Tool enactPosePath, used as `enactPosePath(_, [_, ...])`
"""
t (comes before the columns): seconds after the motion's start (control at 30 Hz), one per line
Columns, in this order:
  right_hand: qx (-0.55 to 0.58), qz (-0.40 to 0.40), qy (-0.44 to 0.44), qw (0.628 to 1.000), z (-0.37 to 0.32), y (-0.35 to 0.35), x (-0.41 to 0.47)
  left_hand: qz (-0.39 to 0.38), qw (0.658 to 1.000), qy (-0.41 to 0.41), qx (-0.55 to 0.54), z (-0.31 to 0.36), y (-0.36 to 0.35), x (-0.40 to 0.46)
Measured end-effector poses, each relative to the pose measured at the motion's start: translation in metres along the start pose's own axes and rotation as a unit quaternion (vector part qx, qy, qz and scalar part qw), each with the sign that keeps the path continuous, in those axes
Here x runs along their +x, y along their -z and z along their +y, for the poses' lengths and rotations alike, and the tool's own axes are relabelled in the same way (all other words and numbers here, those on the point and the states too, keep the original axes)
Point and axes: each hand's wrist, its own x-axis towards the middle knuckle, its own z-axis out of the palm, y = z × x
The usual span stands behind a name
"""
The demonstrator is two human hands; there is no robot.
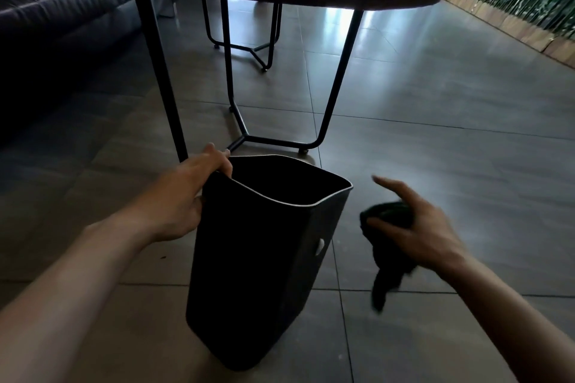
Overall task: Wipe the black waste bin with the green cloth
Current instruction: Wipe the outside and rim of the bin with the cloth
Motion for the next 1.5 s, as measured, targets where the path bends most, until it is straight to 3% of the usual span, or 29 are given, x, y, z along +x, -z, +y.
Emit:
enactPosePath(0.07, [-0.141,-0.036,0.080,0.986,-0.010,-0.011,0.019,-0.002,1.000,0.019,0.005,-0.001,0.001,-0.002])
enactPosePath(0.13, [-0.201,-0.048,0.119,0.971,-0.019,-0.019,0.029,0.001,0.999,0.039,0.007,-0.004,0.002,-0.004])
enactPosePath(0.3, [-0.214,-0.062,0.152,0.963,-0.040,-0.019,0.022,0.015,0.996,0.081,0.045,-0.016,0.001,-0.006])
enactPosePath(0.43, [-0.228,-0.028,0.154,0.961,-0.067,-0.018,0.022,0.080,0.994,0.047,-0.058,-0.004,0.006,-0.001])
enactPosePath(0.5, [-0.249,-0.021,0.132,0.959,-0.080,-0.020,0.025,0.069,0.991,0.011,-0.112,0.008,0.003,0.001])
enactPosePath(0.57, [-0.264,-0.017,0.102,0.959,-0.085,-0.023,0.027,0.020,0.995,-0.004,-0.093,0.015,-0.007,0.000])
enactPosePath(0.7, [-0.258,-0.005,0.068,0.964,-0.082,-0.029,0.024,-0.065,0.993,-0.017,0.101,0.013,-0.039,-0.001])
enactPosePath(0.8, [-0.230,0.005,0.074,0.970,-0.077,-0.029,0.019,-0.040,0.993,-0.027,0.112,0.011,-0.051,0.006])
enactPosePath(0.9, [-0.031,0.071,0.102,0.992,-0.066,-0.025,0.003,-0.025,0.996,-0.024,0.087,0.005,-0.055,0.010])
enactPosePath(0.97, [0.093,0.151,0.159,0.971,-0.063,-0.032,-0.006,-0.021,0.996,-0.019,0.088,0.001,-0.056,0.013])
enactPosePath(1.07, [0.083,0.230,0.273,0.930,-0.059,-0.069,-0.018,-0.025,0.995,0.010,0.094,0.003,-0.057,0.018])
enactPosePath(1.23, [-0.197,0.127,0.371,0.898,-0.006,-0.157,-0.038,-0.042,0.997,0.033,0.058,0.002,-0.054,0.021])
enactPosePath(1.3, [-0.232,0.101,0.420,0.872,0.023,-0.180,-0.057,-0.042,0.997,0.032,0.062,0.001,-0.053,0.021])
enactPosePath(1.43, [-0.356,0.038,0.529,0.769,0.071,-0.194,-0.086,-0.040,0.997,0.025,0.057,0.003,-0.054,0.022])
enactPosePath(1.5, [-0.339,0.072,0.534,0.772,0.062,-0.173,-0.068,-0.034,0.998,0.020,0.053,0.003,-0.055,0.022])
